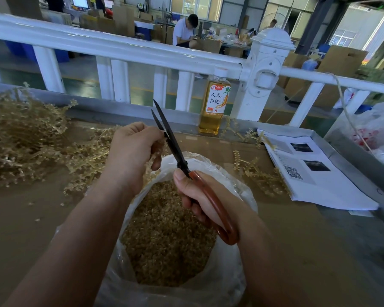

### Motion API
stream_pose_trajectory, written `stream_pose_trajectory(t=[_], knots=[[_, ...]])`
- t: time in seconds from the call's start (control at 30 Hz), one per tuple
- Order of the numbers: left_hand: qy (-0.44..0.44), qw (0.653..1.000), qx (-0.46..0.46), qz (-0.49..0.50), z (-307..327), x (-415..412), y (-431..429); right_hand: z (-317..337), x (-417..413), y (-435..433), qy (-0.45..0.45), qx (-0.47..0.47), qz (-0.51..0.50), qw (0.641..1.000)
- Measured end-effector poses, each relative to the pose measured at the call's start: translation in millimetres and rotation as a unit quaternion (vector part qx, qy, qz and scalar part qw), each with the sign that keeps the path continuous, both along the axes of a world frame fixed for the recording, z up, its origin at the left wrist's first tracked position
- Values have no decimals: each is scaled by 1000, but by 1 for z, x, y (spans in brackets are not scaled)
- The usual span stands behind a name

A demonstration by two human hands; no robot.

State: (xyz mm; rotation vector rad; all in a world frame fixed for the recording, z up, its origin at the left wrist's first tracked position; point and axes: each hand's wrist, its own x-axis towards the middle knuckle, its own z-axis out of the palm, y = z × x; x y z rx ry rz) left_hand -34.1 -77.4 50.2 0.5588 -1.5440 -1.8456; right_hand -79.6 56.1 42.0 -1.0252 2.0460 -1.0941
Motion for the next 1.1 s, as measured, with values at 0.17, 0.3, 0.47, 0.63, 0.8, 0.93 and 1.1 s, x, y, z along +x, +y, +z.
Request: stream_pose_trajectory(t=[0.17,0.3,0.47,0.63,0.8,0.93,1.1], knots=[[-13,1000,-16,-13,0,1,-1,-1,-1,0,3,2,2,1000],[-18,1000,-14,-10,0,1,-2,-3,-3,0,3,1,-3,1000],[-15,1000,-2,-10,2,2,-2,-5,-5,0,6,2,-5,1000],[-9,1000,-8,-26,2,3,-1,-6,-6,0,23,3,-9,1000],[-15,999,-5,-41,3,2,1,-2,-4,0,8,-7,-16,1000],[1,999,14,-46,4,2,7,-2,-2,0,-29,-23,-28,999],[17,999,28,-36,5,0,12,-2,1,0,-46,-26,-43,998]])
